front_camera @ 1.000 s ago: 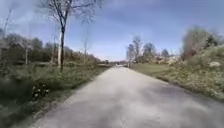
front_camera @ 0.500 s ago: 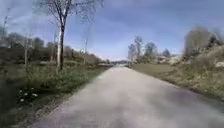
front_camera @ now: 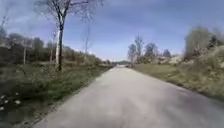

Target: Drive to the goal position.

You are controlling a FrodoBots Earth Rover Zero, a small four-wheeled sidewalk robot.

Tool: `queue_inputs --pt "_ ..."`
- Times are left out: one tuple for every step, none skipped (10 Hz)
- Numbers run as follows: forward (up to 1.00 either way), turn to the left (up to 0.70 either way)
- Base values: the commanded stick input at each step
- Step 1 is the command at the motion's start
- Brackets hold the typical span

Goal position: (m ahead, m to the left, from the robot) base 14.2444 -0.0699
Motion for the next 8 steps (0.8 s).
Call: queue_inputs --pt "0.85 -0.11" --pt "0.85 0.0" --pt "0.85 0.0" --pt "0.85 0.0" --pt "0.85 0.0" --pt "0.85 0.0" --pt "0.85 0.0" --pt "0.85 0.0"
